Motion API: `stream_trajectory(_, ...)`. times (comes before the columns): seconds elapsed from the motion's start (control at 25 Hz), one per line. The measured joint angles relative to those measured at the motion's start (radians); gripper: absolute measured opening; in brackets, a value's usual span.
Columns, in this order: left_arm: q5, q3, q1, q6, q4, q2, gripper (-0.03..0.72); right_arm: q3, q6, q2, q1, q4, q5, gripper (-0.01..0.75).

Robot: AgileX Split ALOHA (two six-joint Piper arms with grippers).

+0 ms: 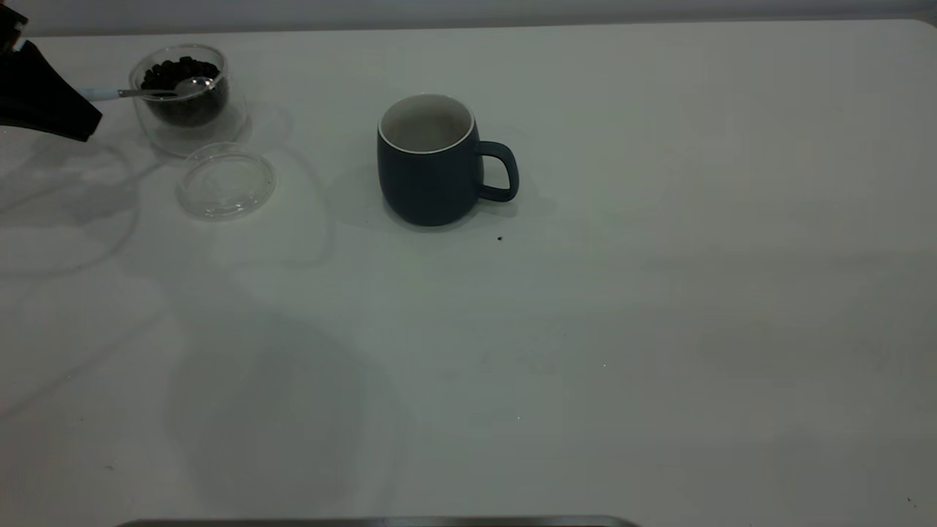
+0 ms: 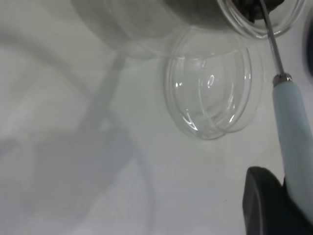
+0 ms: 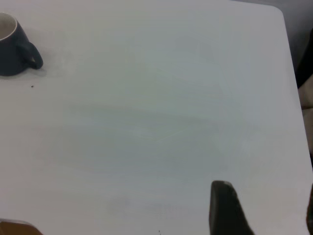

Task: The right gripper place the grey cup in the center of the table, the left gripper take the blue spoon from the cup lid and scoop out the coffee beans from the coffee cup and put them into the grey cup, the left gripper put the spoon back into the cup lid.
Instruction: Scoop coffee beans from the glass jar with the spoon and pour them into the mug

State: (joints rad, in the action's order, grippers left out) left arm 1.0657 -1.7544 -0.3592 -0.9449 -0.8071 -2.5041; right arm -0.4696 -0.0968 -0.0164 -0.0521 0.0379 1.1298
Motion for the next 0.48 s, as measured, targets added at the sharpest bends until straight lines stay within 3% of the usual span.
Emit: stream_trajectory(0.48, 0.039, -0.001, 0.0, 0.028, -0.002, 0.0, 0.096, 0.0, 0.0, 0.0, 0.0, 0.0, 0.0, 0.364)
